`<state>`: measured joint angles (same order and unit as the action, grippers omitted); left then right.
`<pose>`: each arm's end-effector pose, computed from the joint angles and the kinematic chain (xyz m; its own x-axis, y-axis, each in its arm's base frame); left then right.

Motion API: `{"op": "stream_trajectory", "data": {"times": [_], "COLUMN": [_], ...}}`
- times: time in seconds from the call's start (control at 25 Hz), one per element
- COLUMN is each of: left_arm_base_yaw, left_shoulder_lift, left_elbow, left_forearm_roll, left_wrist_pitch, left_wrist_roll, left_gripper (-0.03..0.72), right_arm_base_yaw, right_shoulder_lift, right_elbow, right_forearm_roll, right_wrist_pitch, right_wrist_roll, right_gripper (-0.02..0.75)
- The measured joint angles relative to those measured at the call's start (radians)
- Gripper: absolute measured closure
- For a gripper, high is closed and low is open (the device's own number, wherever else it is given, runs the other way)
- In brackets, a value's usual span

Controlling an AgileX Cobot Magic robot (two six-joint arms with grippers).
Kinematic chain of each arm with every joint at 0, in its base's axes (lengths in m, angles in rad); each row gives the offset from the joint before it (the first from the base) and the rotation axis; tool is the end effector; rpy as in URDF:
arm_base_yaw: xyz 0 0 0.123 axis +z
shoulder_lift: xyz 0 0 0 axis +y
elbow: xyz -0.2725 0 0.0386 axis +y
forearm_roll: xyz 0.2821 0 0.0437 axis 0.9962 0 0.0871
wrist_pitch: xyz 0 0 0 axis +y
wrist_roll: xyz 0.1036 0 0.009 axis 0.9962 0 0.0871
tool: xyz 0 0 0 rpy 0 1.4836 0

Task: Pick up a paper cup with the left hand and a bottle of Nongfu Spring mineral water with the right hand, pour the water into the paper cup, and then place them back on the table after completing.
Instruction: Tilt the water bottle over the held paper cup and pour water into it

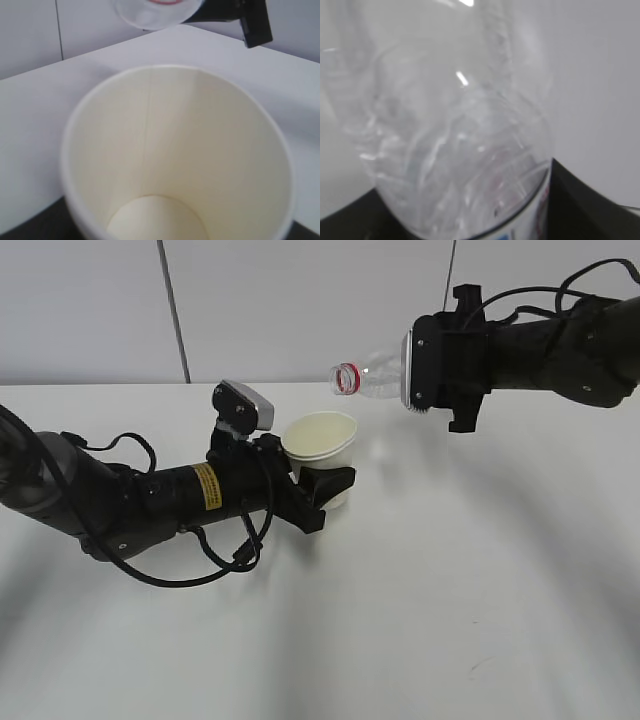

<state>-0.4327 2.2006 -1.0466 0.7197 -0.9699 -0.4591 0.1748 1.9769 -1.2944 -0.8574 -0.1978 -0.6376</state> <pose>0.3673 -0.2319 0.0598 -0.2107 0.0982 -0.9726 0.8321 0.5401 -0.1257 0.4715 0.0989 0.1679 0.2639 -0.9539 -0.1427 -0.4657 0.0036 -0.8849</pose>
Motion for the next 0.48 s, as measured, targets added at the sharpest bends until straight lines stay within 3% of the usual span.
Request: {"op": "stream_trajectory", "data": {"times": [0.48], "left_arm_base_yaw": [0.000], "left_shoulder_lift": [0.000], "left_elbow": [0.000], "left_forearm_roll": [0.000], "left_wrist_pitch": [0.000], "left_wrist_roll": [0.000], "left_gripper": [0.285], "right_arm_base_yaw": [0.000], "right_shoulder_lift": [0.000], "right_elbow": [0.000], "right_forearm_roll": [0.000], "right_wrist_pitch": [0.000], "right_wrist_roll": [-0.053], "right_gripper": [0.292]}}
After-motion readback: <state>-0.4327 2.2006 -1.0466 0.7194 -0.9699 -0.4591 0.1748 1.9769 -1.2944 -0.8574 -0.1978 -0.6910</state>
